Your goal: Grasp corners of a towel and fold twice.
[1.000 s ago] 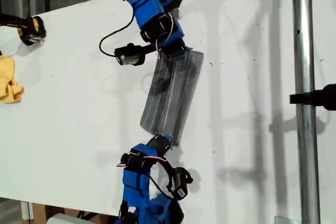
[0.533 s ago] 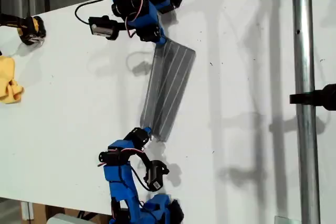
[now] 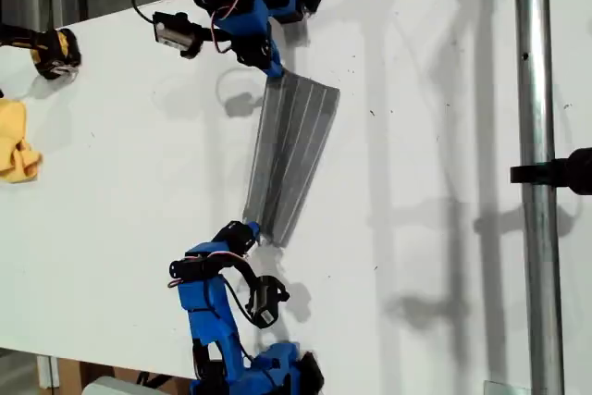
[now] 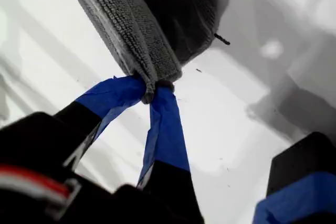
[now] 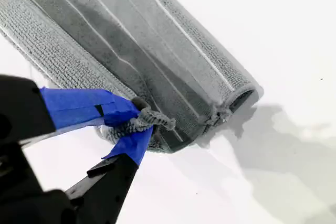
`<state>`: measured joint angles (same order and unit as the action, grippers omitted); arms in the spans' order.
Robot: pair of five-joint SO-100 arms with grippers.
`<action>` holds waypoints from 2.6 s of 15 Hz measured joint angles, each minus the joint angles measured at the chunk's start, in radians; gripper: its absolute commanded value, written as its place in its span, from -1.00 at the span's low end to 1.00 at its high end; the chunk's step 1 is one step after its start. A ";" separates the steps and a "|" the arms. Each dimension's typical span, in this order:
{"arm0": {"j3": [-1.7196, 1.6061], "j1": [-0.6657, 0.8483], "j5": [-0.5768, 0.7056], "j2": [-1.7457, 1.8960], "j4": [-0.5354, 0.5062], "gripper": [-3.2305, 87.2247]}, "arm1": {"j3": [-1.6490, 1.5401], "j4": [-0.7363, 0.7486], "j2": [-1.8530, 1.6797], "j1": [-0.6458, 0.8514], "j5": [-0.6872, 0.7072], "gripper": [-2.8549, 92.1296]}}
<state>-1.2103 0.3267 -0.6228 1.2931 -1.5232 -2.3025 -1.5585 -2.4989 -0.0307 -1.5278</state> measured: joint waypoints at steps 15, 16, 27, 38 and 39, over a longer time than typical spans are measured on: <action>-0.275 -0.164 -0.209 -0.144 0.202 -0.27 | -0.213 0.529 0.428 -0.301 -0.256 -0.49; -0.276 -0.160 -0.219 -0.140 0.186 -0.25 | -0.209 0.477 0.430 -0.301 -0.249 -0.46; -0.953 -0.244 -0.416 0.824 0.189 -0.46 | -0.250 -0.011 -0.471 -0.399 -0.445 -0.33; -1.894 -0.382 -0.781 2.174 0.287 -0.69 | -0.433 0.345 -0.170 -0.451 -0.692 -0.12; -1.894 -0.382 -0.782 2.177 0.287 -0.69 | -0.348 0.408 0.051 -0.439 -0.686 -0.12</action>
<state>-3.1048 -0.0552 -1.4051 3.4699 -1.2364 -2.6507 -1.1505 -2.4482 -0.4694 -2.2135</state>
